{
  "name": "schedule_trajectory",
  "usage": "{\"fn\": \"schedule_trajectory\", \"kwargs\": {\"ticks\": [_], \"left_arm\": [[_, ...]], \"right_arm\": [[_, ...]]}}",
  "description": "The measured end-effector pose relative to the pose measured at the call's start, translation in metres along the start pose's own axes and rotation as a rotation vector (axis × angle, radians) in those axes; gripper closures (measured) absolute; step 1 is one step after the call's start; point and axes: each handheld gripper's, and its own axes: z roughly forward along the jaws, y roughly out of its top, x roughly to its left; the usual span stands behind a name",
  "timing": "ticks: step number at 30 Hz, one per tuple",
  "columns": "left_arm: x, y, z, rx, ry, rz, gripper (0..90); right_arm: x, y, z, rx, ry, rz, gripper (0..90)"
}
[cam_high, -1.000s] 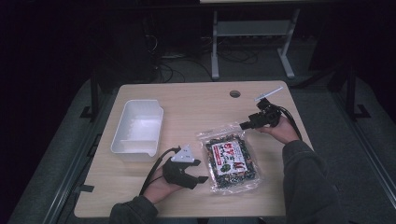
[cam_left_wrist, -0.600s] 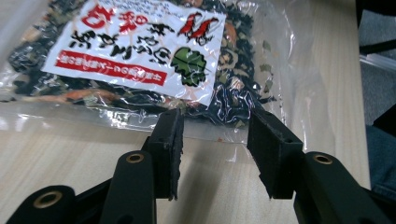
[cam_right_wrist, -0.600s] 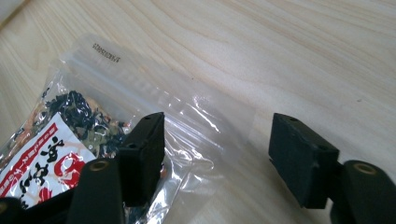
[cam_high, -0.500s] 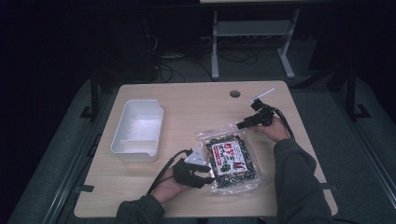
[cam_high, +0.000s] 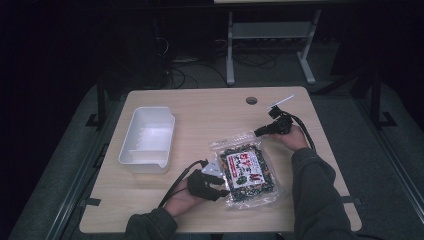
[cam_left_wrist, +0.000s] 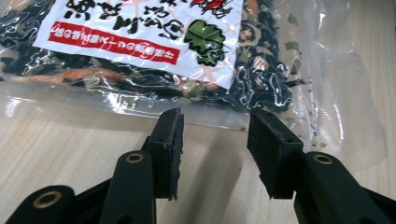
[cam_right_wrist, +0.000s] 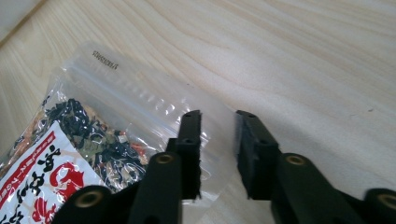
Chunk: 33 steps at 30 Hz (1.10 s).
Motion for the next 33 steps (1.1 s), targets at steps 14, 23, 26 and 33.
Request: {"fn": "schedule_trajectory", "kwargs": {"ticks": [14, 23, 26, 33], "left_arm": [[0.007, -0.006, -0.007, -0.029, 0.012, -0.057, 44.2], [0.016, -0.008, -0.014, -0.086, 0.048, -0.155, 26.4], [0.019, -0.008, -0.013, -0.134, 0.007, -0.204, 24.0], [0.023, -0.007, -0.004, -0.174, -0.036, -0.260, 22.9]], "right_arm": [[0.010, -0.005, -0.031, -0.100, 0.041, -0.048, 90.0], [0.028, -0.009, -0.074, -0.215, 0.037, -0.091, 90.0], [0.039, -0.011, -0.095, -0.272, 0.038, -0.122, 90.0], [0.059, -0.014, -0.118, -0.332, 0.050, -0.167, 90.0]]}}
